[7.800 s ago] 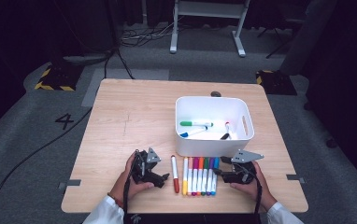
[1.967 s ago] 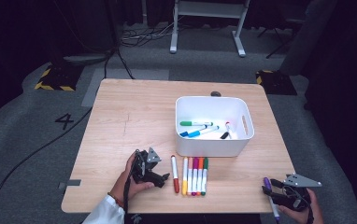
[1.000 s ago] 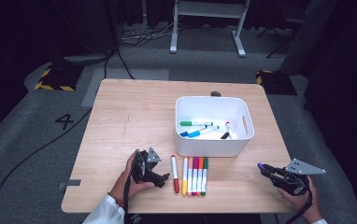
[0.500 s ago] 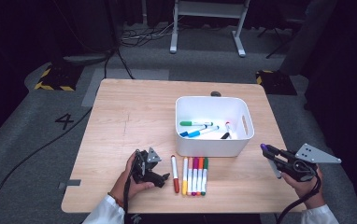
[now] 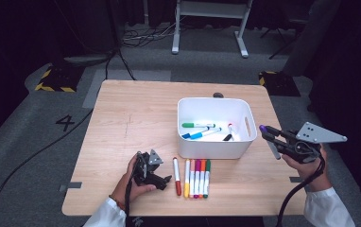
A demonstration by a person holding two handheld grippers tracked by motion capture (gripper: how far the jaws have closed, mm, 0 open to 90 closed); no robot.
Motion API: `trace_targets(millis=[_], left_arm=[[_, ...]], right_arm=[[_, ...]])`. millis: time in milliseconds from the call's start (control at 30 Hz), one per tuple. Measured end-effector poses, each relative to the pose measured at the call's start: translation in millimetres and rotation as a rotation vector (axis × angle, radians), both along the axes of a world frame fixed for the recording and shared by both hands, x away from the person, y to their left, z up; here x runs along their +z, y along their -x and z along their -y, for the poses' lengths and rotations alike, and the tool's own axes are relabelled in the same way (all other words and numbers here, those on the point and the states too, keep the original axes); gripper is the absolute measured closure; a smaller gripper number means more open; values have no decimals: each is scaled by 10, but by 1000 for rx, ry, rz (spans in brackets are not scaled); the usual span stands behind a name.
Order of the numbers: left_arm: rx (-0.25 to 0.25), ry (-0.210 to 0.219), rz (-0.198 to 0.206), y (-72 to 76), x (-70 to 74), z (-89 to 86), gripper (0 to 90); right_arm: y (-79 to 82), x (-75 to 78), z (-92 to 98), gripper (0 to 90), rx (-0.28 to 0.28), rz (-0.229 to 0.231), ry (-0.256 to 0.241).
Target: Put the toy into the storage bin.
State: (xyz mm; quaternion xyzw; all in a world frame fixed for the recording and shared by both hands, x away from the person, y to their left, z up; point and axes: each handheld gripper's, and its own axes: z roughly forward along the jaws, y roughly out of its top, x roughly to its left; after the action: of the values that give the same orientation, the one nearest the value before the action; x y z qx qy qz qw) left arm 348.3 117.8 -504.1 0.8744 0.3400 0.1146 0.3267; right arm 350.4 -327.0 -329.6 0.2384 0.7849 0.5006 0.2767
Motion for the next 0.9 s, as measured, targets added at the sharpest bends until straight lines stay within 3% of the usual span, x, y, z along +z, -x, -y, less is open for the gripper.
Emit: trace_targets(millis=[433, 900], left_arm=[[-1, -1, 5, 1, -1, -1, 2], [-1, -1, 7, 2, -1, -1, 3]], right_arm=[[-254, 291, -345, 752, 58, 10, 44], [-568, 310, -828, 752, 129, -13, 119]])
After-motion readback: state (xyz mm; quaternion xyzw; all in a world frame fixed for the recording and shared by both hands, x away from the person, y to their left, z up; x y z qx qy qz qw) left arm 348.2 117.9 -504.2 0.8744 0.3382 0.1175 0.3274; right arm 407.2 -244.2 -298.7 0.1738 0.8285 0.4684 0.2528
